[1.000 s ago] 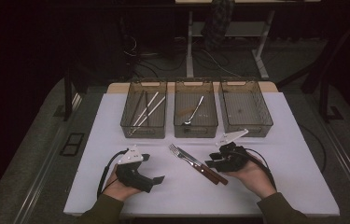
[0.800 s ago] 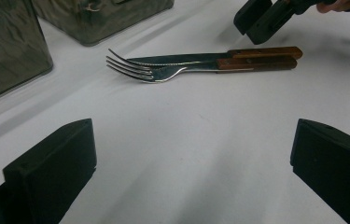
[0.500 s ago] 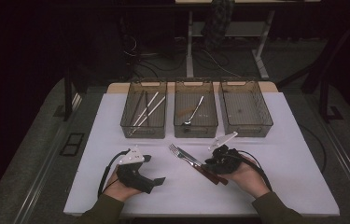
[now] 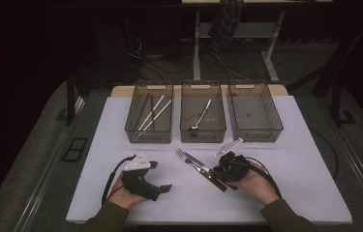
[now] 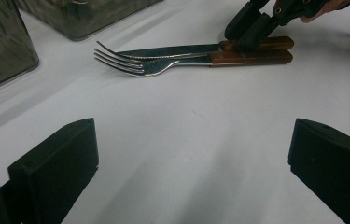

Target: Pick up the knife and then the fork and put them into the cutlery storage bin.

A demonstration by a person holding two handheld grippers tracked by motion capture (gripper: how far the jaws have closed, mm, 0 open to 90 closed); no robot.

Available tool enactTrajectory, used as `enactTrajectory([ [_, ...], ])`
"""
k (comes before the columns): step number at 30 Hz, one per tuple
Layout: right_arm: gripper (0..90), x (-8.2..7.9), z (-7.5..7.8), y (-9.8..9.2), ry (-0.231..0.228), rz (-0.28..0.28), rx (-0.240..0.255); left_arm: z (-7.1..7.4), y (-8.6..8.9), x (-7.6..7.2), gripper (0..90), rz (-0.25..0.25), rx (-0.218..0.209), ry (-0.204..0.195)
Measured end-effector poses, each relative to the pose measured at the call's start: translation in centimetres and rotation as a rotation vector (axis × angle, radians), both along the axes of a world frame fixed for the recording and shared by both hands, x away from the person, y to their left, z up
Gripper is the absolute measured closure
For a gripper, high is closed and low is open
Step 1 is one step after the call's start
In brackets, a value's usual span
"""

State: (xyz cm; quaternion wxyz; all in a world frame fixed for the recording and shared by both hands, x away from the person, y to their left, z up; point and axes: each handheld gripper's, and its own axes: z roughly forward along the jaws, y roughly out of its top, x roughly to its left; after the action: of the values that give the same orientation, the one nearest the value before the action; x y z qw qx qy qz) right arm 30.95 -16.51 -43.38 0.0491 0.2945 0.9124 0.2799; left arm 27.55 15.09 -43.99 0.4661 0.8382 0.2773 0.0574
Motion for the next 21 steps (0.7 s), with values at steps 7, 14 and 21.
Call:
enactTrajectory([
  [7,74.1,1.1,0.5,0.9,0.062,0.033,-0.081,0.0,-0.1,0.0,0.6,-0.004,0.001,0.003],
  [14,74.0,2.5,1.3,2.8,0.165,0.037,-0.224,0.0,-0.1,-0.1,1.0,-0.014,-0.002,0.002],
  [21,75.1,3.4,1.6,4.9,0.245,0.01,-0.366,0.0,-0.3,-0.1,1.2,-0.021,-0.002,0.003],
])
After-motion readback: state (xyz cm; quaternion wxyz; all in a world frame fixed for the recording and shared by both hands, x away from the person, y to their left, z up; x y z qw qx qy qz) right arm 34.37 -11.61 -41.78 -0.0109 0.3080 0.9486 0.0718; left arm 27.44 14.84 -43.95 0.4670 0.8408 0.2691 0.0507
